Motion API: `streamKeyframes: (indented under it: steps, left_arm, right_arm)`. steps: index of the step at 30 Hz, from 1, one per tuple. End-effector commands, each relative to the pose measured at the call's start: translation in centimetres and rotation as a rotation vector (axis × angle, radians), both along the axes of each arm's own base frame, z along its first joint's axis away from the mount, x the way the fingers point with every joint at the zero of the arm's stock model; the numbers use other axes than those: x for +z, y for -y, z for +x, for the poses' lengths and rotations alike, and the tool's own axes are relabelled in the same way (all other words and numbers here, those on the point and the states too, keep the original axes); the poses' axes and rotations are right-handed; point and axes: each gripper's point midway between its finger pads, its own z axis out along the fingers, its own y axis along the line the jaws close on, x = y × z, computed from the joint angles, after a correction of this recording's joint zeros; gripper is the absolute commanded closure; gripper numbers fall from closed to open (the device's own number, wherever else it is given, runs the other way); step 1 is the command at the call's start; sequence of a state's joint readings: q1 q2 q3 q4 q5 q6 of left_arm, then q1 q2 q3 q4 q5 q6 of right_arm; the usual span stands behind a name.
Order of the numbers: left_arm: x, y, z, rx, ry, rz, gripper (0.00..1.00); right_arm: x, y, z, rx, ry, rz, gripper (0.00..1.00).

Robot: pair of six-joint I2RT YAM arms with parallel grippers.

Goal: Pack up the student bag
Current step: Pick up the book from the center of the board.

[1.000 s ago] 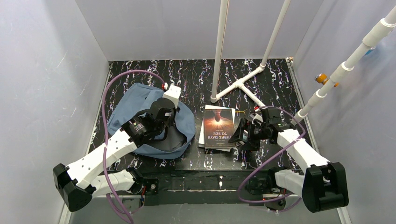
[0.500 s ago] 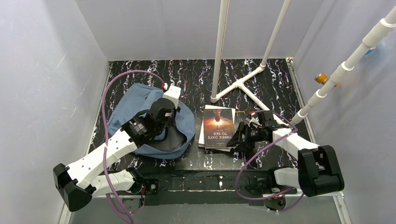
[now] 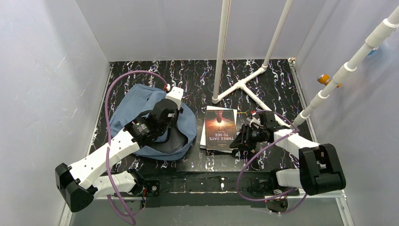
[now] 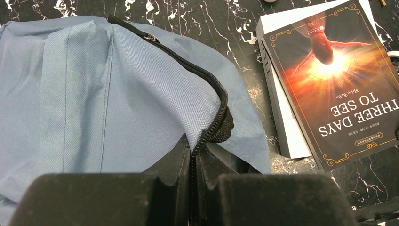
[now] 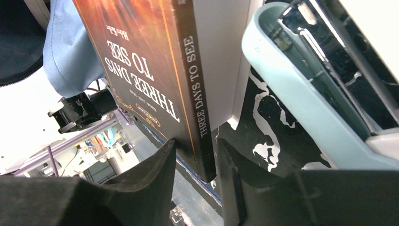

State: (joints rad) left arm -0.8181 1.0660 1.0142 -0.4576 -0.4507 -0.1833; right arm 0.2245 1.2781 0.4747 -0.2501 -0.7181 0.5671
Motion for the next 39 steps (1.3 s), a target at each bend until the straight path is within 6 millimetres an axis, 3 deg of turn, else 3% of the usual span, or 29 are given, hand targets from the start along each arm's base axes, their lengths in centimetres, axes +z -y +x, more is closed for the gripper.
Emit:
streamKeyframes:
  steps: [1, 12, 16, 22, 26, 32, 39]
  left_arm:
    - [1.1, 0.5, -0.1, -0.003, 0.011, -0.055, 1.00]
    - [1.1, 0.1, -0.3, 0.001, 0.018, -0.045, 1.00]
    - [1.2, 0.4, -0.2, -0.004, 0.017, -0.056, 1.00]
    - [1.3, 0.7, 0.1, -0.003, 0.018, -0.053, 1.00]
    - [1.3, 0.9, 0.3, -0.004, 0.017, -0.052, 1.00]
    - [1.6, 0.9, 0.6, 0.015, 0.020, -0.055, 1.00]
    - [2.0, 0.0, 1.1, 0.071, 0.045, -0.035, 1.00]
  right_arm:
    - [-0.2, 0.3, 0.4, 0.019, 0.048, -0.019, 0.62]
    - [1.6, 1.7, 0.8, 0.052, 0.095, -0.132, 0.88]
    - [3.6, 2.9, 1.4, 0.068, 0.157, -0.219, 0.98]
    - [8.1, 3.2, 4.0, 0.092, 0.343, -0.257, 0.99]
    - [10.8, 1.5, 4.5, 0.151, 0.452, -0.150, 0.99]
    - [14.6, -2.4, 2.9, 0.329, 0.616, -0.028, 0.99]
    - [18.6, -5.5, 0.5, 0.454, 0.609, 0.250, 0.99]
